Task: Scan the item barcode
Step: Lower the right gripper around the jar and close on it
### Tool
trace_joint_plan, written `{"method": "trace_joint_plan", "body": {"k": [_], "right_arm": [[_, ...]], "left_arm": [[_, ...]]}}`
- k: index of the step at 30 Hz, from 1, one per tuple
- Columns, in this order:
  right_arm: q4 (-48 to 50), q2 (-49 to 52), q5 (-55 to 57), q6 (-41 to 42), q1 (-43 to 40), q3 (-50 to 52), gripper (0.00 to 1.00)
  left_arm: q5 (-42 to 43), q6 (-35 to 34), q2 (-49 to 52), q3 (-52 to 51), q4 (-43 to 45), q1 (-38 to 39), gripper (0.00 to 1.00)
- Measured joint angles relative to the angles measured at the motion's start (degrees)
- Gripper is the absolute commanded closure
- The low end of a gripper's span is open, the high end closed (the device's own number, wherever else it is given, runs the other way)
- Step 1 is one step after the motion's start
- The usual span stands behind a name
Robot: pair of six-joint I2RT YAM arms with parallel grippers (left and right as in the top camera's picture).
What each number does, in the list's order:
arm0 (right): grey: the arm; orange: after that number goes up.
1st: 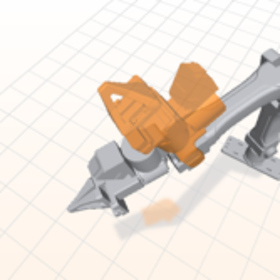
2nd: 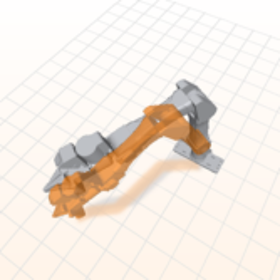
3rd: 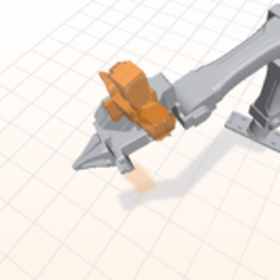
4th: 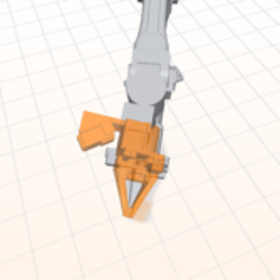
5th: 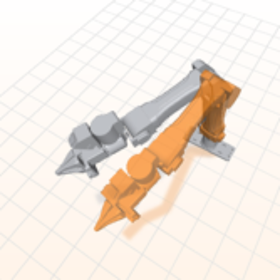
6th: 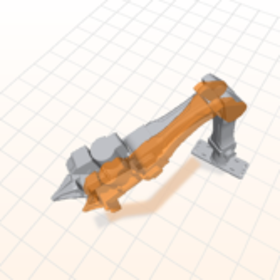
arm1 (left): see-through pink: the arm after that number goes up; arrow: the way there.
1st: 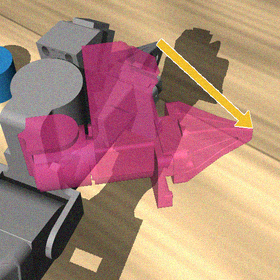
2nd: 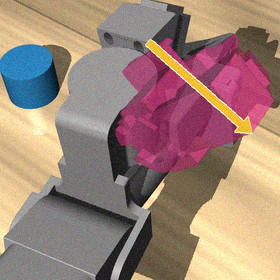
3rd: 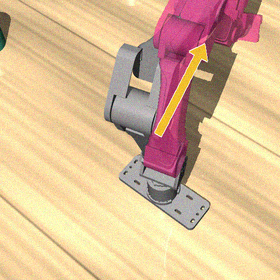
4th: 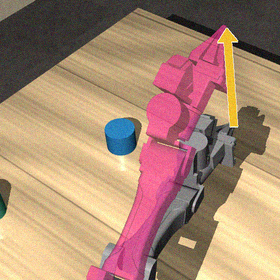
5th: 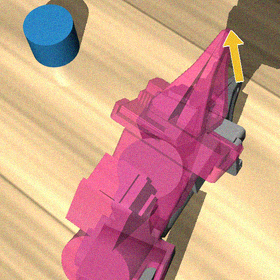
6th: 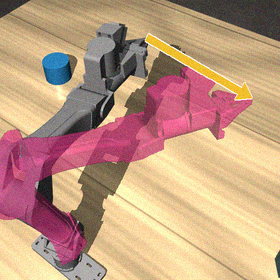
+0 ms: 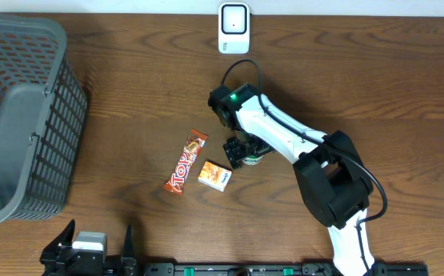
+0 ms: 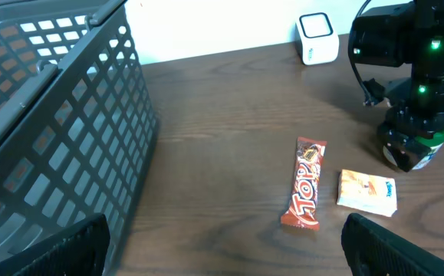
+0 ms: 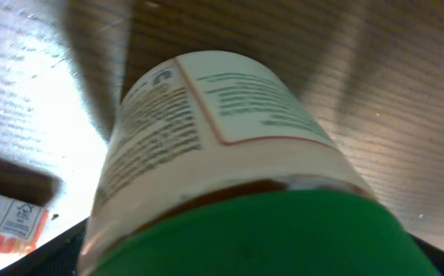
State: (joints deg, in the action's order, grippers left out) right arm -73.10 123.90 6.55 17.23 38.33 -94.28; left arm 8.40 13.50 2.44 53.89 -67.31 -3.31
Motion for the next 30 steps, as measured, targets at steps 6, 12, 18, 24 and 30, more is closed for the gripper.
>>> {"method": "trace_joint_plan", "body": {"k": [6,12,18,24,30], "right_arm": [[-0.1,0.0,0.8,-1.6,2.1,0.0,0.09],[-2.6,-0.1,0.8,-0.8,2.7,0.0,0.01],[-5.7,-4.1,-2.3,2.3,2.7,-0.1,0.01],[-7.1,-12.7,-4.8,11.8,2.7,-0.5,0.01],[-7.9,-16.8,-5.6,32.1,2.7,-0.9,0.01]], "left_arm": [[0.0,0.0,0.0,0.0,0.0,0.0,0.04],[0.0,0.0,0.0,0.0,0.0,0.0,0.04],[0.0,0.0,0.0,0.0,0.0,0.0,0.04],[0.0,0.0,0.0,0.0,0.0,0.0,0.04],[0.0,0.0,0.0,0.0,0.0,0.0,0.04]]}}
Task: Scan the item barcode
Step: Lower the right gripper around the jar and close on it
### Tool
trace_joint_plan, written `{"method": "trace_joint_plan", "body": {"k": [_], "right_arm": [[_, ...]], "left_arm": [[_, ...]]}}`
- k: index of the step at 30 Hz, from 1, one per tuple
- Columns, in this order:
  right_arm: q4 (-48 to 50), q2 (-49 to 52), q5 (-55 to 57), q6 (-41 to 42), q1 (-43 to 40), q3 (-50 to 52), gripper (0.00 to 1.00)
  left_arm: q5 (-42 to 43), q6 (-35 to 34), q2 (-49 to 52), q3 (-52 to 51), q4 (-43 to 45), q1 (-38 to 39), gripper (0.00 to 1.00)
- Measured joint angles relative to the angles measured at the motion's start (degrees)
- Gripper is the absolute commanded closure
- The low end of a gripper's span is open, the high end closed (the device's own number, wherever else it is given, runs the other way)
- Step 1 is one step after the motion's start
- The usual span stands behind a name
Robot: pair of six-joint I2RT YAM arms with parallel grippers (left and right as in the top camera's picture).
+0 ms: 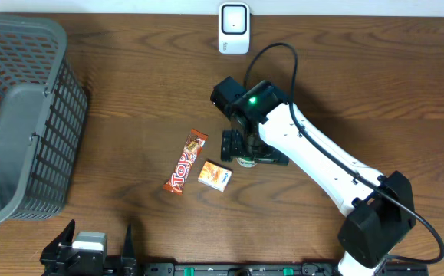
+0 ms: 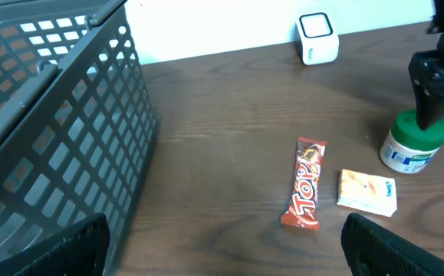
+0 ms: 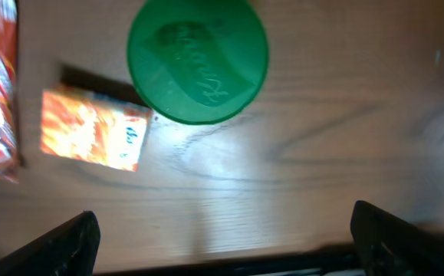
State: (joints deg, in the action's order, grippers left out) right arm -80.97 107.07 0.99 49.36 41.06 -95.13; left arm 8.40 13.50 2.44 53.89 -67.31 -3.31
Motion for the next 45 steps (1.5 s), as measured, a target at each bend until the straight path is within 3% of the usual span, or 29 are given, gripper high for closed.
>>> {"method": "trace_joint_plan", "body": {"k": [4,8,17,25,45], "right_arm": [[0.1,0.2,0.2,17.7,0.0,0.1,0.01],[3.9,0.3,0.7,29.2,0.0,0.7,0.01],[12.5,0.9,1.1,48.2,0.0,5.8,0.02],[17.2,1.3,1.7,54.7,-1.3,10.3,0.03],[21.1,3.5,-0.9,60.3,-4.5,11.2,0.05]], "left_arm": [[0.0,0.0,0.0,0.0,0.0,0.0,0.04],[0.0,0.0,0.0,0.0,0.0,0.0,0.04],[0.0,0.0,0.0,0.0,0.0,0.0,0.04],[0.0,0.0,0.0,0.0,0.0,0.0,0.04],[0.0,0.0,0.0,0.0,0.0,0.0,0.04]]}}
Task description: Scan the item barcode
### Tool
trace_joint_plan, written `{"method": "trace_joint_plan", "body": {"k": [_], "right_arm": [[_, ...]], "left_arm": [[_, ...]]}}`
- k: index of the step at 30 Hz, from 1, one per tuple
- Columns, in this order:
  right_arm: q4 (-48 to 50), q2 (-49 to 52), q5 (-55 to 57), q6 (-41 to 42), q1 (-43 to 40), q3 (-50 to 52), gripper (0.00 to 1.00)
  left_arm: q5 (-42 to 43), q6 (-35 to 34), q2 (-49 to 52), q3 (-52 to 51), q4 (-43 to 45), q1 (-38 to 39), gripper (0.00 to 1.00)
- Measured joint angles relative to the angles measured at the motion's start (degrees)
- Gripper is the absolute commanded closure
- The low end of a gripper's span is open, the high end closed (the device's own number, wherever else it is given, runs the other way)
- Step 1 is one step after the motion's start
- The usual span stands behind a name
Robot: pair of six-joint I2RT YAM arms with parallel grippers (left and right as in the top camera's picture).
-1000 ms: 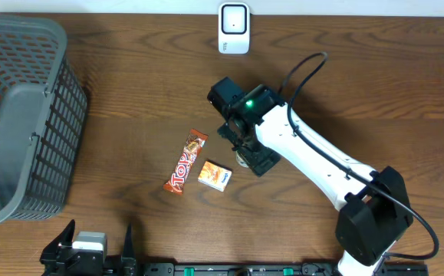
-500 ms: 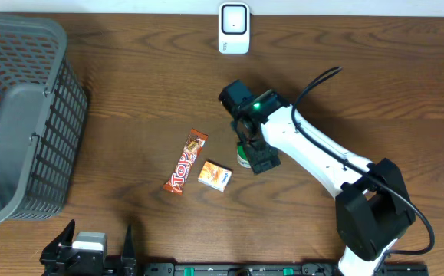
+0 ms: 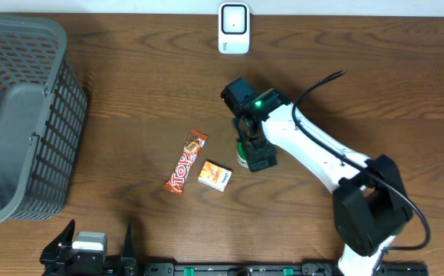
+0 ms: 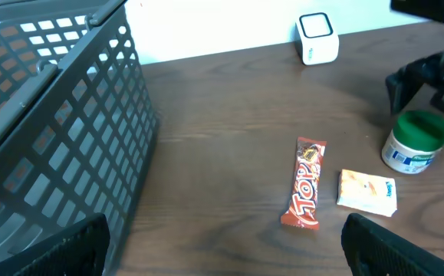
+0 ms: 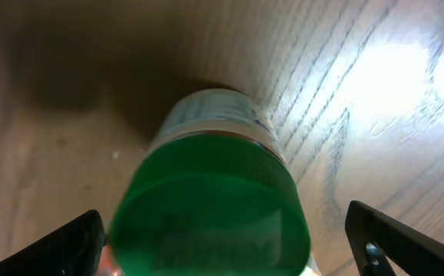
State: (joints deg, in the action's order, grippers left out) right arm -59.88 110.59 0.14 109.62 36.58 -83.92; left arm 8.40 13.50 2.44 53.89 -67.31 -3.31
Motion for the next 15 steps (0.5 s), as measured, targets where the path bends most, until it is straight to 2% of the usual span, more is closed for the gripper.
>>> {"method": "trace_joint_plan", "body": {"k": [6,13,15], "right_arm": [[2.2,4.3,-2.6,1.1,-0.2,0.1,0.08],[2.2,4.9,-3.1,1.6,-1.3,0.1,0.15],[1.9,4.9,-3.2,1.6,-1.8,0.1,0.24]], "left_arm": [[0.0,0.0,0.0,0.0,0.0,0.0,0.04],[0.0,0.0,0.0,0.0,0.0,0.0,0.04],[0.0,0.0,0.0,0.0,0.0,0.0,0.04]]}}
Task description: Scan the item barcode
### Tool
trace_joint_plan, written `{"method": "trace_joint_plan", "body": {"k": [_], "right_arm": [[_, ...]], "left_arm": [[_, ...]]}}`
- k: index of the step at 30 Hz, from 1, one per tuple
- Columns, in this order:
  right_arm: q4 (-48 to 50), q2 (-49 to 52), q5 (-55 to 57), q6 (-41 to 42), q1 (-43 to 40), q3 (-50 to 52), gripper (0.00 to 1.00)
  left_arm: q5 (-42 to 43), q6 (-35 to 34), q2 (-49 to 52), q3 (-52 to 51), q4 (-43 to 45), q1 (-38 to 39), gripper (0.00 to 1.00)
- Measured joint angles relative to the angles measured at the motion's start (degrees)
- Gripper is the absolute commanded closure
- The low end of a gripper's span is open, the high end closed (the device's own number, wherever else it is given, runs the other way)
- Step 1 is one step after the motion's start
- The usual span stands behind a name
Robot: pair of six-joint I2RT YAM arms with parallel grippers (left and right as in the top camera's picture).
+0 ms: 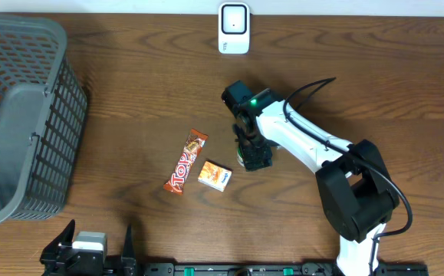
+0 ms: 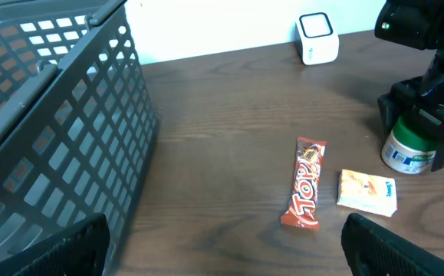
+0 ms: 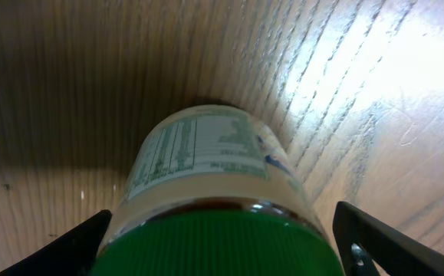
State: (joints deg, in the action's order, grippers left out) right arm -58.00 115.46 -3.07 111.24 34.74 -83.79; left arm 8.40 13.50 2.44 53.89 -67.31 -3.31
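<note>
A jar with a green lid and white label [image 3: 206,153] stands upright on the table, seen beside the orange packet in the left wrist view [image 2: 411,146]. My right gripper [image 3: 222,218] is down over it, one finger on each side of the lid, still open. From overhead the gripper [image 1: 251,150] hides most of the jar [image 1: 241,160]. The white barcode scanner [image 1: 233,27] stands at the table's far edge. My left gripper [image 2: 222,241] is open at the near edge with nothing in it.
A red candy bar [image 1: 186,161] and a small orange packet [image 1: 215,175] lie just left of the jar. A large grey basket [image 1: 22,115] fills the left side. A small green and white box sits at the right edge.
My right gripper has come lower over the jar, so the lid now fills the space between its fingers. The jar and the left arm have not moved.
First my right gripper was close around the jar, seen tilted in its view. Then it stood open well above the upright jar. Later it had turned and hung nearer the lid. Now its fingers straddle the lid.
</note>
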Motion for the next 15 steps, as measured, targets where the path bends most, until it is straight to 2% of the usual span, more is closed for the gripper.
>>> {"method": "trace_joint_plan", "body": {"k": [2,8,15], "right_arm": [[-0.3,0.0,0.0,0.2,-0.4,0.0,0.27],[-0.8,0.0,0.0,0.2,-0.7,0.0,0.21],[-1.3,0.0,0.3,0.2,-0.7,0.0,0.20]], "left_arm": [[0.0,0.0,0.0,0.0,0.0,0.0,0.04],[0.0,0.0,0.0,0.0,0.0,0.0,0.04],[0.0,0.0,0.0,0.0,0.0,0.0,0.04]]}}
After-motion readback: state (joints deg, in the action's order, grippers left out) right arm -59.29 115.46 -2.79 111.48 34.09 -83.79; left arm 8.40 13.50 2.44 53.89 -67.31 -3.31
